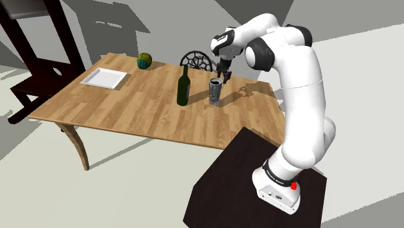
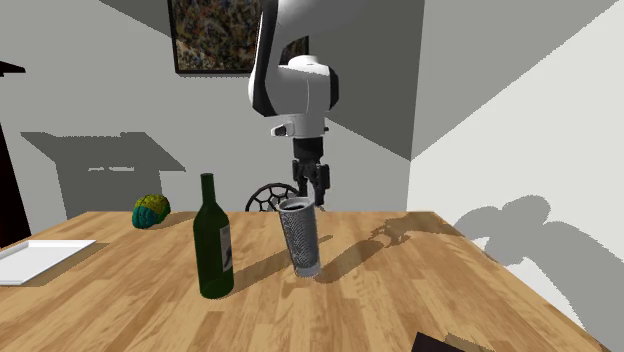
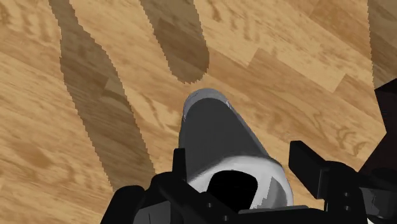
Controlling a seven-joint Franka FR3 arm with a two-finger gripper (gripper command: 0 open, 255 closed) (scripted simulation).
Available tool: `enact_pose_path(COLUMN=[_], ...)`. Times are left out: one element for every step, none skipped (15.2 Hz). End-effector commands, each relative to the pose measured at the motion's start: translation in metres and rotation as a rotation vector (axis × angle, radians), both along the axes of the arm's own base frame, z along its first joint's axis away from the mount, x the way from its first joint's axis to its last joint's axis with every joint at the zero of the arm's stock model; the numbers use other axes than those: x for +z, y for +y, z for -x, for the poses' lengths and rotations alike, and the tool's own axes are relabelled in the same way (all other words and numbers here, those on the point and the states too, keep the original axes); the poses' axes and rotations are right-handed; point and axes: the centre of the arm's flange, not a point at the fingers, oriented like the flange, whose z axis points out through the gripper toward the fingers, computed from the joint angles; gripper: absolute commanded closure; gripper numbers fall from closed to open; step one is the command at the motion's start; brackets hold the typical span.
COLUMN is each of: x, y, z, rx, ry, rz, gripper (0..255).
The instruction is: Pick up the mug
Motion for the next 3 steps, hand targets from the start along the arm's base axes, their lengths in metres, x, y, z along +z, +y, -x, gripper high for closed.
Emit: enact_pose_path(x=[0.0123, 0.0132, 0.0131], y=[0.0007, 0.0007, 0.0007], z=[-0.0009, -0.0009, -0.0009], rx=[0.0, 0.0, 0.0], ry=[-0.001, -0.001, -0.001], rz=[0.001, 0.001, 0.001], gripper=[255, 255, 255])
